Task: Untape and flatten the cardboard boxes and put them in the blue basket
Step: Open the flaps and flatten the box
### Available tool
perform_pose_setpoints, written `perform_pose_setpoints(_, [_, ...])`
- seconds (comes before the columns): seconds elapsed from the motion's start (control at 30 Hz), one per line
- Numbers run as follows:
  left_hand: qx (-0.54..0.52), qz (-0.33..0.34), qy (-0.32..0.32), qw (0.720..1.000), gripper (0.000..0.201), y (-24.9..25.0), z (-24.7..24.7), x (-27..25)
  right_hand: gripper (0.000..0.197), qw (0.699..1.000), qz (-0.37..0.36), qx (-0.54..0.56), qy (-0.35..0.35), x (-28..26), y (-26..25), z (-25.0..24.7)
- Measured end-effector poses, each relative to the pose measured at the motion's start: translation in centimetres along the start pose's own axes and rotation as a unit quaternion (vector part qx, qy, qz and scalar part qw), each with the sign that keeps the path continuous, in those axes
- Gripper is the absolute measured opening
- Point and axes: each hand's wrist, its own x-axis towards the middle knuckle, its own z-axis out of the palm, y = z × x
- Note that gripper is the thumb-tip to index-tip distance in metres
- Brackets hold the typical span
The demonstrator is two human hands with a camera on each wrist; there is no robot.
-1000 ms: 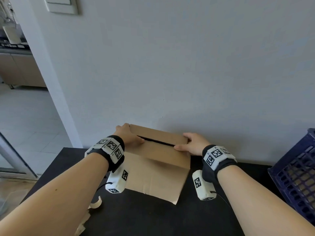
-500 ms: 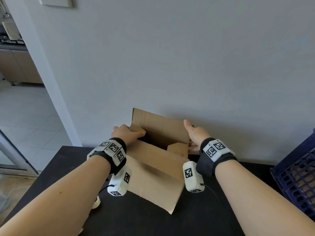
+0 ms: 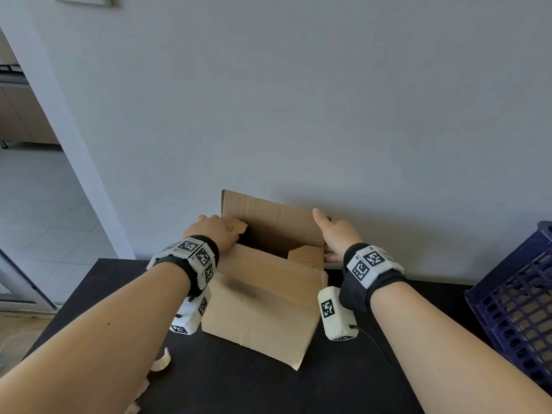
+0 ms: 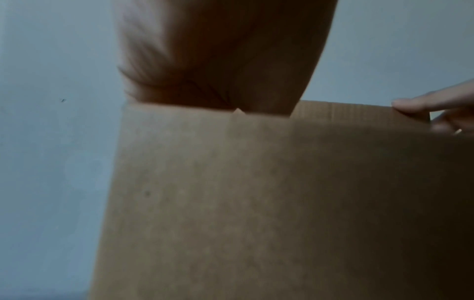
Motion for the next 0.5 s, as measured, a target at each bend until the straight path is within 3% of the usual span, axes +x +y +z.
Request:
perform_pose_setpoints(0.17, [-0.056,0.002,-0.025,0.998,0.048,-0.6,-0.9,0.6,0.071,0.999,0.002,-0.039,0.000,-0.2,-0.6,-0.2])
perform_pose_setpoints(0.3, [-0.134,-0.010,-0.005,0.991,0.043,-1.2,-1.8,0.5,0.066,0.988,-0.018,-0.154,0.014,-0.4,-1.6,-0.4])
perform_pose_setpoints(0.4, [-0.256,-0.034,-0.004,0.966,0.040,-1.6,-2.5,0.1,0.066,0.977,-0.040,-0.207,0.024,-0.6,-2.5,-0.3])
perform_pose_setpoints(0.5, [-0.380,-0.055,-0.027,0.923,0.030,-1.6,-3.2,-0.4,0.073,0.974,-0.045,-0.217,0.046,-0.9,-3.3,-0.2])
